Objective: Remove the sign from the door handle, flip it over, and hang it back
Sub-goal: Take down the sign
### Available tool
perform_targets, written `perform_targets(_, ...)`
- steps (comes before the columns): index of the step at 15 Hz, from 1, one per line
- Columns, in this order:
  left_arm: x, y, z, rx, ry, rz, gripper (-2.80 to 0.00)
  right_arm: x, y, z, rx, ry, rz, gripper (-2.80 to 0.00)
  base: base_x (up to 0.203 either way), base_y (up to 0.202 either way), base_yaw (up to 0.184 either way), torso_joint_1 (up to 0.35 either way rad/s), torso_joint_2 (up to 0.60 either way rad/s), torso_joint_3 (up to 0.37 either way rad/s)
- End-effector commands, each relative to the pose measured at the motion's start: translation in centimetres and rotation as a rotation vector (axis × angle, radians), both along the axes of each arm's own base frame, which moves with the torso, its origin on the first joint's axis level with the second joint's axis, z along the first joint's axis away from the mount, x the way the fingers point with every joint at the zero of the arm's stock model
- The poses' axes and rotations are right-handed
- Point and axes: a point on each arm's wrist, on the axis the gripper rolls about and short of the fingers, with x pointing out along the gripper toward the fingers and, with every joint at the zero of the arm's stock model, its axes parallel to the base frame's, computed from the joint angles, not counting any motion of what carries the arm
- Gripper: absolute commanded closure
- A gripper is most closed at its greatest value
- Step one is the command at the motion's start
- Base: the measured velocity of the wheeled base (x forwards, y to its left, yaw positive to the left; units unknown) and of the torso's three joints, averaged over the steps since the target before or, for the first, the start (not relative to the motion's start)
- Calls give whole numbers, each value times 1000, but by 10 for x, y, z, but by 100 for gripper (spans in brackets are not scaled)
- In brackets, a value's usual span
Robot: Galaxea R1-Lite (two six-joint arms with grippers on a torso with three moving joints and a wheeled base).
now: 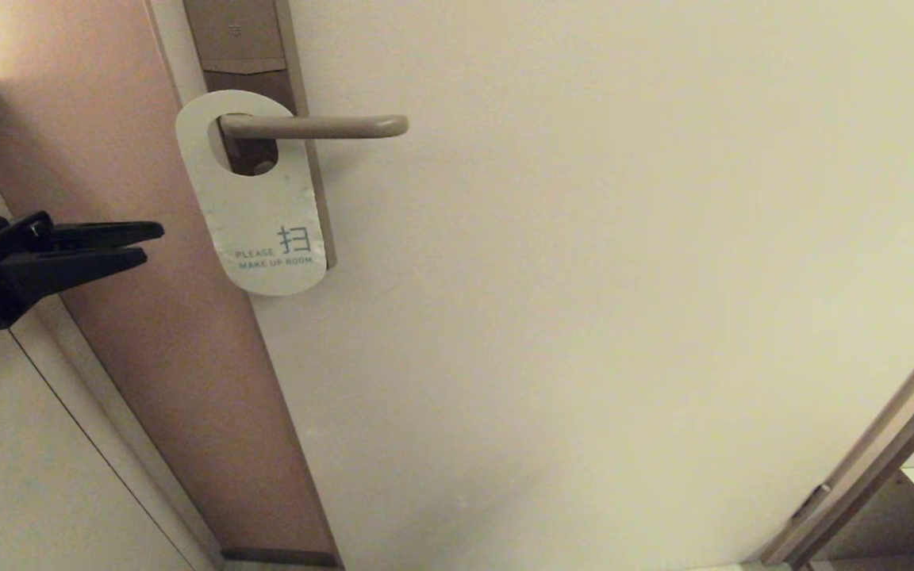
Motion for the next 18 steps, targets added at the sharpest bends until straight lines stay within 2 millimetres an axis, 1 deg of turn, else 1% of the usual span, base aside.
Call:
perform_targets(1,1,0,1,3,-3,-9,-280,0,0,0,0,1,0,0,0,0,0,0,0,0)
perform_targets(4,5,1,-1,-1,7,-10,-280,0,0,0,0,0,0,0,0,0,0,0,0,0)
perform_targets(6,9,-2,3,3,-4,-27,-280,0,0,0,0,0,-1,0,0,0,0,0,0,0)
perform_targets(10,21,-17,6,2,-7,-89,-280,0,0,0,0,0,-1,0,0,0,0,0,0,0)
perform_targets(13,26,-28,5,1,-5,-130,-280,0,0,0,0,0,-1,0,0,0,0,0,0,0)
perform_targets(18,29,-34,4,0,-2,-152,-280,0,0,0,0,1,-1,0,0,0,0,0,0,0)
